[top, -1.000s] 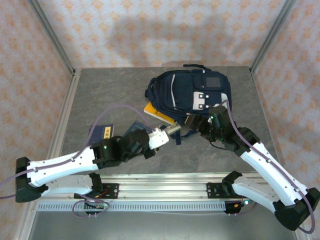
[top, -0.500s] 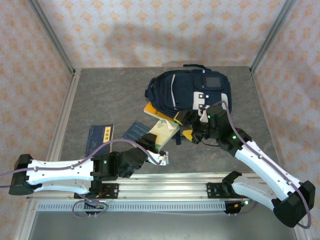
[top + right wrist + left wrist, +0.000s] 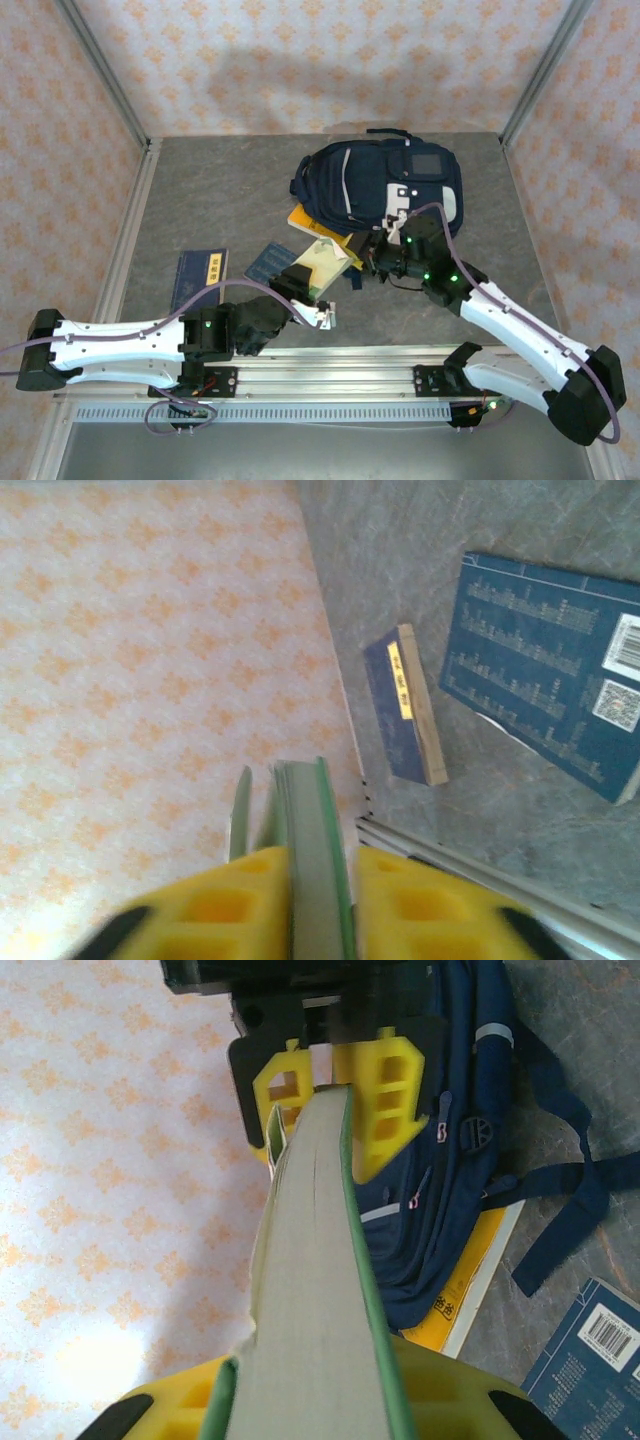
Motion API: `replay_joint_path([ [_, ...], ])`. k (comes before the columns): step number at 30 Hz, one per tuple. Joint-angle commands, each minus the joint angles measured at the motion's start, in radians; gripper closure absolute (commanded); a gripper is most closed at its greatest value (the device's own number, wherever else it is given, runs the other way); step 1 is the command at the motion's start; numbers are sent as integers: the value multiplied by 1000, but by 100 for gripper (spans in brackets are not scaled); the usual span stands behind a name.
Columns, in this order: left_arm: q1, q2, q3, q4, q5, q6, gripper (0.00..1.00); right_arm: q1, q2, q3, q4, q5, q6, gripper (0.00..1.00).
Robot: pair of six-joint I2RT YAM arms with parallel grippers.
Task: Pack the student bag
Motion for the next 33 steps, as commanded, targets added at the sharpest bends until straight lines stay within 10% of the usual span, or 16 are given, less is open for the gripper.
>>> replay_joint_path([
  [1, -6, -31, 0, -6, -2, -30, 95, -2, -25, -15, 27, 27, 18, 99],
  [7, -1, -28, 26, -104, 35, -187, 40, -41, -90, -37, 15, 84, 15, 100],
  [15, 191, -142, 169, -318, 407, -974, 15, -94, -195, -104, 58, 164, -44, 100],
  [27, 523, -124, 120, -310, 803, -1776, 11, -98, -278, -157, 121, 262, -100, 100],
  [33, 590, -51, -116, 167, 888, -2306, 7, -98, -287, -232, 308, 318, -23, 100],
])
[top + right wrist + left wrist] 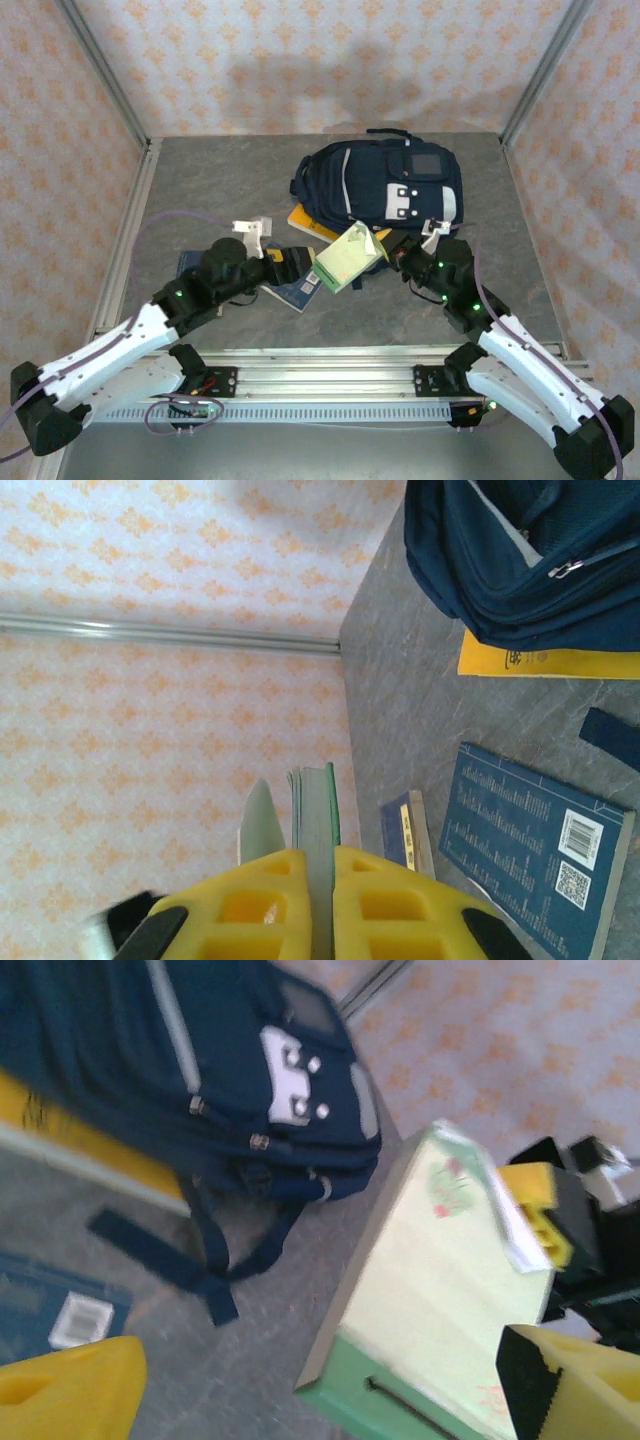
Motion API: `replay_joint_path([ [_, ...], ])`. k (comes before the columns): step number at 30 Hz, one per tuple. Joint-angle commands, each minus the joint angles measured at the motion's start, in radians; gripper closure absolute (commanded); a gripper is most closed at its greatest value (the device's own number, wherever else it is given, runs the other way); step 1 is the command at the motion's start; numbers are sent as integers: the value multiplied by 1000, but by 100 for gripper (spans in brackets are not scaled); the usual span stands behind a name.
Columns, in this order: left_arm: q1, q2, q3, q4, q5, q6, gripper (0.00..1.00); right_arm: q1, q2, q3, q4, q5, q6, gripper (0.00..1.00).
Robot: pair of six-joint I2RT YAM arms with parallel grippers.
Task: Pack the student bag
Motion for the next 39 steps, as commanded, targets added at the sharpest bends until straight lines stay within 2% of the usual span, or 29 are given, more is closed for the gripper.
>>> replay_joint_path([
  [1, 4, 34, -107, 325, 62, -405, 7, -5, -14, -21, 198, 58, 55, 100],
  [3, 3, 66, -131, 435, 59, -476, 6, -5, -8, -30, 231, 68, 65, 100],
  [6, 1, 107, -129, 522, 78, -507, 6, -5, 7, -34, 259, 69, 74, 100],
  [12, -4, 153, -145, 594, 77, -543, 11, -5, 50, -60, 343, 58, 105, 100],
  [22, -43, 223, -103, 655, 94, -546, 27, 4, 84, -108, 428, 92, 117, 100],
  [27, -50, 255, -85, 673, 97, -546, 39, 13, 98, -115, 443, 110, 119, 100],
  [37, -44, 214, -62, 565, 34, -475, 76, 55, 144, -99, 409, 101, 69, 100],
  [39, -30, 183, -64, 507, 24, -451, 84, 54, 138, -81, 334, 109, 33, 87],
])
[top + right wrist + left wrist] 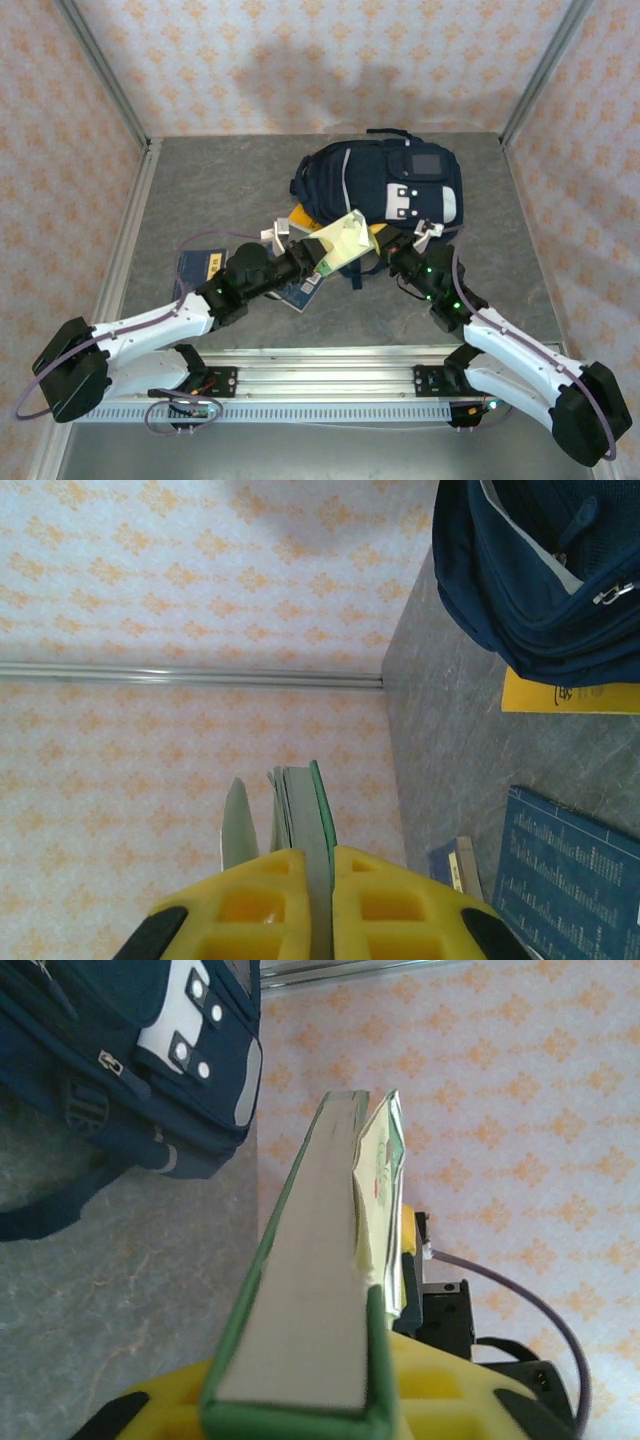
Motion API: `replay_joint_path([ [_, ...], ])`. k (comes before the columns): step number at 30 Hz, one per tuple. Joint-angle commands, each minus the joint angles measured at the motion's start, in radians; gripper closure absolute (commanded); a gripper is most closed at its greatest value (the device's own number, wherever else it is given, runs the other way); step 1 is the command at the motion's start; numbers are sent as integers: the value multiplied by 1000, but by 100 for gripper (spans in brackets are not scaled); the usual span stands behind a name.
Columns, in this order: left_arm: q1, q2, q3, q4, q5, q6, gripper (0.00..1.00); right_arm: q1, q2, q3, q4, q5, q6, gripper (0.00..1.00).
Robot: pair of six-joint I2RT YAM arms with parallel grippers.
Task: Pack the student bag
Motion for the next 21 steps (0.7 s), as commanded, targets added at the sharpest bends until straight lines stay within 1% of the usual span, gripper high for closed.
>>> replay_joint_path([
  [1, 23, -76, 37, -115, -47, 71, 86, 9, -16, 68, -139, 27, -95, 73],
  [2, 37, -109, 35, -168, -59, 95, 86, 9, -20, 111, -267, 55, -142, 59],
  [3, 48, -142, 35, -229, -74, 122, 87, 10, -17, 161, -379, 83, -189, 48],
  [4, 58, -181, 44, -320, -95, 160, 87, 9, -8, 210, -488, 127, -234, 40],
  [6, 72, -246, 62, -465, -125, 239, 88, 7, 14, 278, -622, 191, -316, 32],
  [7, 76, -274, 76, -553, -147, 275, 88, 2, 34, 302, -657, 200, -361, 30],
  [9, 90, -311, 100, -707, -187, 336, 92, -11, 106, 378, -724, 187, -494, 28],
  [11, 115, -341, 113, -840, -215, 373, 94, -14, 222, 487, -792, 162, -635, 28],
  [12, 128, -353, 112, -879, -222, 382, 94, -19, 285, 544, -832, 146, -680, 27],
  [14, 158, -379, 105, -946, -231, 395, 94, -22, 454, 691, -933, 144, -776, 27],
  [17, 192, -415, 92, -992, -235, 413, 94, -21, 676, 900, -1061, 182, -877, 27],
  [21, 217, -433, 90, -1016, -235, 449, 94, -23, 902, 1125, -1139, 312, -961, 23],
])
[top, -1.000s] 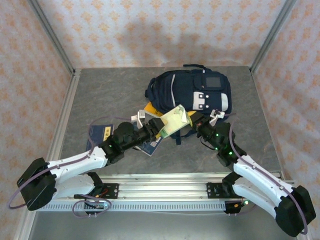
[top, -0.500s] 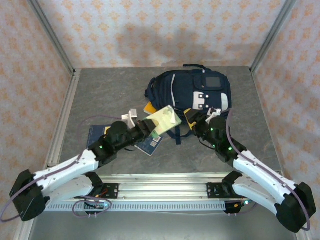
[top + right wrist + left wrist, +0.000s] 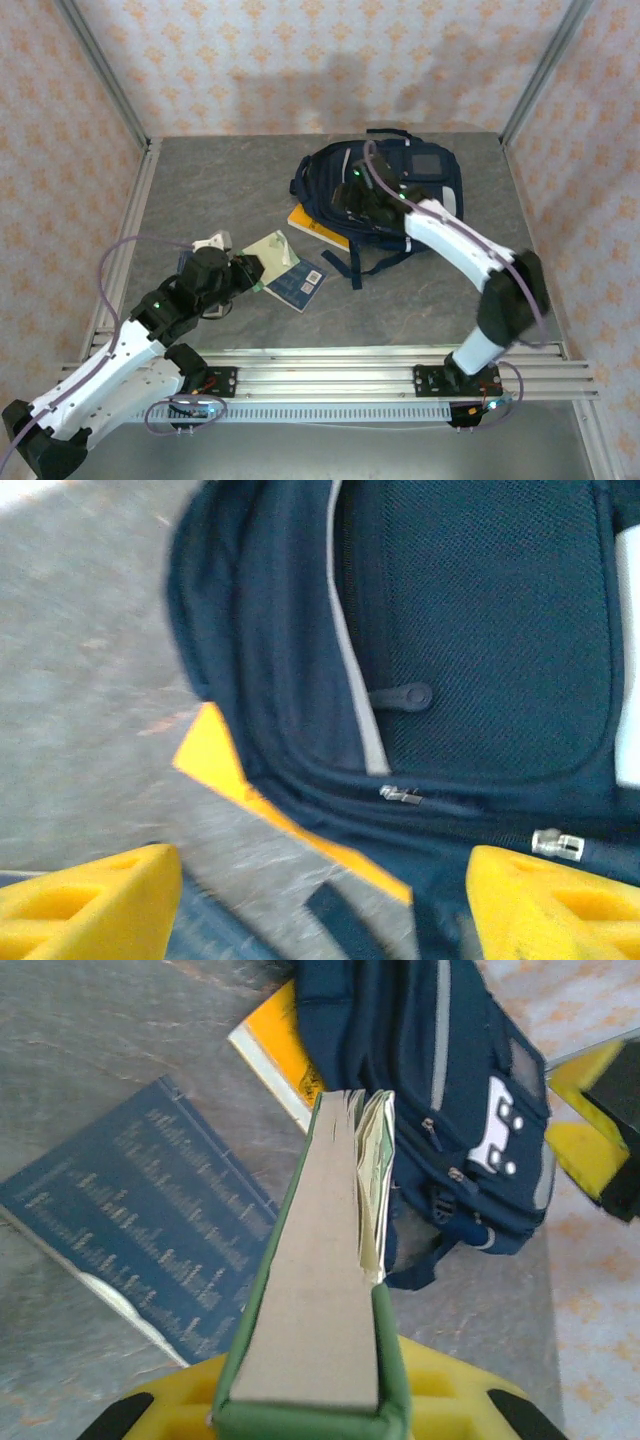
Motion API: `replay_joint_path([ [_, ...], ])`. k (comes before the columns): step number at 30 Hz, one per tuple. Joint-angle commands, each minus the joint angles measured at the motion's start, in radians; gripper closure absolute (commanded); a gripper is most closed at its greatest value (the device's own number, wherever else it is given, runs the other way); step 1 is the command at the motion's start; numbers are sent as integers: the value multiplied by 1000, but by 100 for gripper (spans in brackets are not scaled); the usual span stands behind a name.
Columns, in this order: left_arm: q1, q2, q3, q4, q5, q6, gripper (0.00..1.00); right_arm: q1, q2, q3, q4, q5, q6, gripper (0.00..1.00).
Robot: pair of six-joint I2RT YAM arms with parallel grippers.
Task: Pack the student bag
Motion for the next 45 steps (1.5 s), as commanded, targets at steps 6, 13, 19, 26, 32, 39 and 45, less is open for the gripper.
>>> replay_joint_path([
  [6, 44, -1, 2, -36, 14, 88, 94, -26, 412, 454, -269, 143, -179, 20],
  [13, 55, 51, 38, -19, 67, 141, 94, -29, 721, 834, -422, 214, -203, 31],
  [19, 73, 93, 58, -14, 89, 173, 93, -19, 760, 888, -436, 218, -248, 84],
  [26, 99, 125, 77, -11, 116, 188, 93, -31, 476, 617, -257, 136, -318, 100],
  [32, 117, 142, 110, -3, 131, 206, 93, -126, 186, 280, -31, -210, -286, 100],
  [39, 119, 215, 175, 25, 149, 230, 93, -239, -58, -51, 285, -656, -183, 100],
  [45, 120, 338, 285, 73, 187, 248, 93, -304, -130, -179, 410, -887, -86, 100],
])
